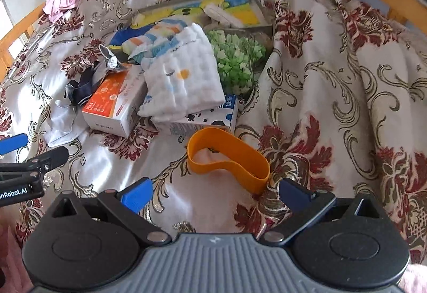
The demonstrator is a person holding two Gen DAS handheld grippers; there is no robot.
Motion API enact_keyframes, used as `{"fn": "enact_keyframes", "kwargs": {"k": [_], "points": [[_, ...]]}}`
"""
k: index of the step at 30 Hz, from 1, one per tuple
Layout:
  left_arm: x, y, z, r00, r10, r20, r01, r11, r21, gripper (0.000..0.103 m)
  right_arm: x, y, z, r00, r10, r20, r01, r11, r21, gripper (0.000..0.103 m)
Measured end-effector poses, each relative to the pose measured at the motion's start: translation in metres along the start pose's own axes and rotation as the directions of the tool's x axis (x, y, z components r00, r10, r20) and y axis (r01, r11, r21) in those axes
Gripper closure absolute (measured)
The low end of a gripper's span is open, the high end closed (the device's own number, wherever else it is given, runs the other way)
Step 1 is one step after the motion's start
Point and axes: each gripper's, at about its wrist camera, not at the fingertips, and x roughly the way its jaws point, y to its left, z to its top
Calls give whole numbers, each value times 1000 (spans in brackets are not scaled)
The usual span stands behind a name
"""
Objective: Organize soft objects
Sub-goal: 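Move the left tool toward the white muslin cloth with blue print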
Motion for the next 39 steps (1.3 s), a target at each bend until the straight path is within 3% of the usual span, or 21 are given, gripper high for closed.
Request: {"fn": "enact_keyframes", "kwargs": {"k": [6,16,19,21,24,28,31,39], "points": [[9,8,2,999,12,-37,-14,998,-56,1,9,-3,6,1000,12,-17,-12,1000,0,0],[25,4,7,998,-24,-52,22,998,-54,1,23,-14,25,999,36,-13,-35,999,14,0],[26,1,11,999,-50,-11,50,998,-36,1,32,-25,38,993,118,-24,-118,993,24,0],[27,-3,19,996,-83,28,83,997,-7,1,43,-40,46,976,215,-44,-211,975,67,0],[30,-12,35,987,-142,78,138,989,55,1,55,-60,55,946,322,-51,-313,941,129,0],[46,-21,53,971,-223,81,219,974,62,1,61,-78,59,952,305,-26,-298,943,148,0],[61,-24,60,960,-276,52,275,961,30,1,69,-85,59,949,312,-52,-300,940,162,0],[99,-36,89,929,-369,-25,368,929,-43,1,82,-61,53,932,330,-148,-324,944,62,0]]}}
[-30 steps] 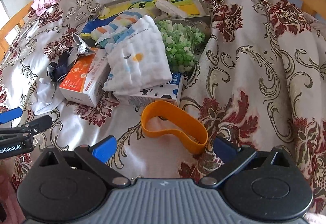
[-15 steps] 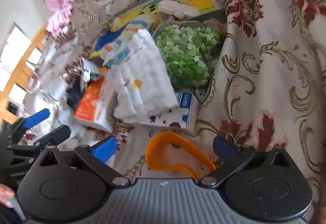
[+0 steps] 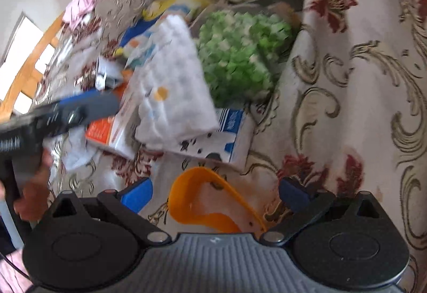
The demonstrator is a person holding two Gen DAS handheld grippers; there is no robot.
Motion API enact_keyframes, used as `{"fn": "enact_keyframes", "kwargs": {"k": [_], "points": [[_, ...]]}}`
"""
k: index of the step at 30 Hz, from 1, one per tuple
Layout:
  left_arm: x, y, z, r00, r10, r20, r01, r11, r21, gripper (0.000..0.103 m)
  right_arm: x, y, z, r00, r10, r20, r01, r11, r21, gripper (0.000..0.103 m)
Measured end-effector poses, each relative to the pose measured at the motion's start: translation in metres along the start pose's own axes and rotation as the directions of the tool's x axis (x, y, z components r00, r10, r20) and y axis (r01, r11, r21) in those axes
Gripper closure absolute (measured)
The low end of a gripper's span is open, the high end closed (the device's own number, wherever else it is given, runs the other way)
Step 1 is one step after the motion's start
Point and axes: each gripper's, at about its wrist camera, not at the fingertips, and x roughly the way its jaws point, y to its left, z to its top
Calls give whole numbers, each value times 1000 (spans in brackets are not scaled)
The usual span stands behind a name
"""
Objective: Organize soft objects
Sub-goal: 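Move the left tool toward the white muslin cloth with blue print, then grasp the white muslin cloth with the left tool while the right tool grasps the orange band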
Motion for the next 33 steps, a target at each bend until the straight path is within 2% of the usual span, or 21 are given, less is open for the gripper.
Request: {"fn": "enact_keyframes", "kwargs": {"k": [7,10,12,14,18,20,27,29,33], "points": [[40,-24,15,995,-40,-89,46,997,60,1,11,8,-1,997,-9,-71,6,999,-41,1],[53,-32,15,993,9,-119,1,996,90,1,15,9,-3,996,-13,-88,9,999,-45,4],[59,-36,14,990,46,-132,-31,993,117,6,17,10,-3,995,-18,-95,13,999,-52,6],[64,-38,13,986,78,-146,-58,989,133,14,19,11,-2,995,-22,-101,16,998,-59,9],[69,-31,11,977,111,-184,-95,991,95,23,23,15,-1,994,-44,-101,36,996,-77,16],[69,-26,9,975,109,-194,-98,993,62,31,26,16,0,993,-54,-101,46,996,-82,21],[60,-19,5,976,106,-192,-107,994,2,58,28,14,1,994,-54,-98,48,997,-68,26],[53,-17,1,976,111,-188,-115,993,-13,69,27,11,1,994,-52,-98,46,997,-63,29],[35,-6,-9,976,105,-190,-121,990,-75,77,23,5,1,995,-43,-93,38,998,-48,36]]}}
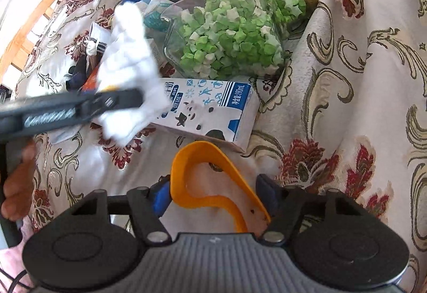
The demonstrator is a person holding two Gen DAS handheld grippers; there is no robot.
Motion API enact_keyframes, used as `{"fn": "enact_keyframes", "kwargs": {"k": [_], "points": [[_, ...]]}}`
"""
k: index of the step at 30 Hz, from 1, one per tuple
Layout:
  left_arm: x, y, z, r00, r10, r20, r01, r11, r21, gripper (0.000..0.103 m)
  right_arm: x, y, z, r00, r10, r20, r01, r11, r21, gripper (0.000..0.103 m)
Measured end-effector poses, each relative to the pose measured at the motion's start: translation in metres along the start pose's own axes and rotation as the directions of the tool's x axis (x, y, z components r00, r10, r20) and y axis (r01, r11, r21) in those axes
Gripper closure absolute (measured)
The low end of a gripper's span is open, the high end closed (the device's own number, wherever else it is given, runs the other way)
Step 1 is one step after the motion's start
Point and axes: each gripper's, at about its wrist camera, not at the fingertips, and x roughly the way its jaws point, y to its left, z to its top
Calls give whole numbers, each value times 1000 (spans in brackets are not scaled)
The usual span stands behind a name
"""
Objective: Organize soft objects
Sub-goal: 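Grasp the white muslin cloth with the left tool while the right tool grasps the orange band, then lift the muslin cloth and orange band and carry both over the cartoon tray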
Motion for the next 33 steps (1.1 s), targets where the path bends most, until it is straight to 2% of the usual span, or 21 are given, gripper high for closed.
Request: {"fn": "enact_keyframes", "kwargs": {"k": [5,13,18,21,23,28,33], "points": [[-21,11,-23,1000,-20,-6,20,999,-36,79,-5,-2,-2,1000,17,14,-17,1000,0,54],[-50,8,-67,999,-45,-22,44,999,-19,79,-13,0,-7,998,47,37,-47,999,19,63],[-60,8,-88,999,-41,-9,41,999,-29,79,-25,7,-10,983,170,73,-170,985,-2,63],[-61,8,-95,1000,-30,4,30,999,-26,79,-23,12,-9,977,200,67,-201,980,1,59],[-59,7,-97,1000,-17,15,17,1000,-22,78,-16,12,-8,979,201,38,-202,979,15,44],[-51,10,-100,1000,-12,20,13,999,-40,77,-9,11,-10,982,188,5,-188,982,22,38],[-50,11,-100,1000,-8,21,9,999,-44,76,-10,20,-12,987,159,-14,-160,986,-46,31]]}}
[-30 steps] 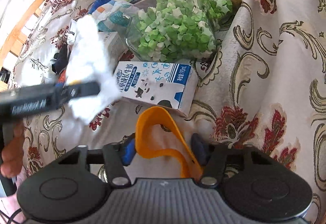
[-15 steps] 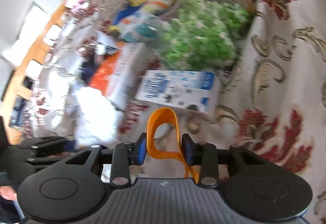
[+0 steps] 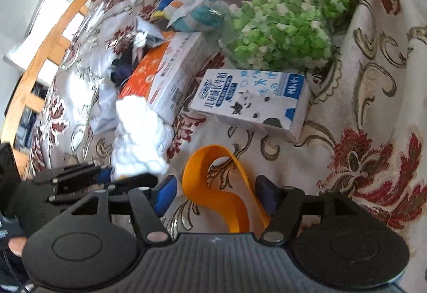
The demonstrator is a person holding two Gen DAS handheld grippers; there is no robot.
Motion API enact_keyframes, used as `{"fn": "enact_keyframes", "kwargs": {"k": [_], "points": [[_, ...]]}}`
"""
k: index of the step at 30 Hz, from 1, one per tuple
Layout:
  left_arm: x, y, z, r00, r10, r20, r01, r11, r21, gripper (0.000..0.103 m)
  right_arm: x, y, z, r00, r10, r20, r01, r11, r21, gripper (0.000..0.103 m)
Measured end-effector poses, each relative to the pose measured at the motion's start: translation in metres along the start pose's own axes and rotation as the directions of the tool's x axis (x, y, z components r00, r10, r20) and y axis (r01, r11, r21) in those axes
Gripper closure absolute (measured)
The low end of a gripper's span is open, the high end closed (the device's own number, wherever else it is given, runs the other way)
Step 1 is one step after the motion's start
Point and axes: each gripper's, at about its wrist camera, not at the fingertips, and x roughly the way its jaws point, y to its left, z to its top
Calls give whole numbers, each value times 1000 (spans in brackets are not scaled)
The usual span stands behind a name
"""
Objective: Organize soft objects
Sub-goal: 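Lift the muslin cloth and orange band and carry both over the cartoon tray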
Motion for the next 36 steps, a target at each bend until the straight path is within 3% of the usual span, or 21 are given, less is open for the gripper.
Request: {"fn": "enact_keyframes", "kwargs": {"k": [4,9,12,16,19,23,28,33,36], "points": [[0,3,1,1000,0,-3,0,1000,-18,75,2,13,-1,999,-41,-21,39,996,-81,26],[2,4,1,1000,2,-5,-2,1000,-21,75,17,30,-6,984,-162,-77,145,971,-189,29],[4,3,0,1000,4,-6,-5,1000,-15,73,19,29,-7,975,-208,-76,190,962,-194,43],[5,2,-1,1000,8,-3,-8,1000,-4,72,9,13,-3,980,-195,-39,190,977,-93,77],[5,-1,-1,1000,13,4,-14,1000,17,73,2,9,-2,986,-166,-13,165,984,-69,85],[0,-4,-2,1000,10,28,-11,999,35,77,-13,10,0,996,-76,55,80,994,-68,88],[-12,-3,0,997,5,83,-7,1000,25,78,-35,9,-1,986,-6,169,14,999,-47,88],[-31,-1,6,985,2,173,0,1000,-14,79,-48,16,2,956,-11,293,31,998,-62,87],[-45,0,16,972,10,233,-7,1000,-17,79,-54,24,2,926,-25,378,61,995,-82,87]]}}
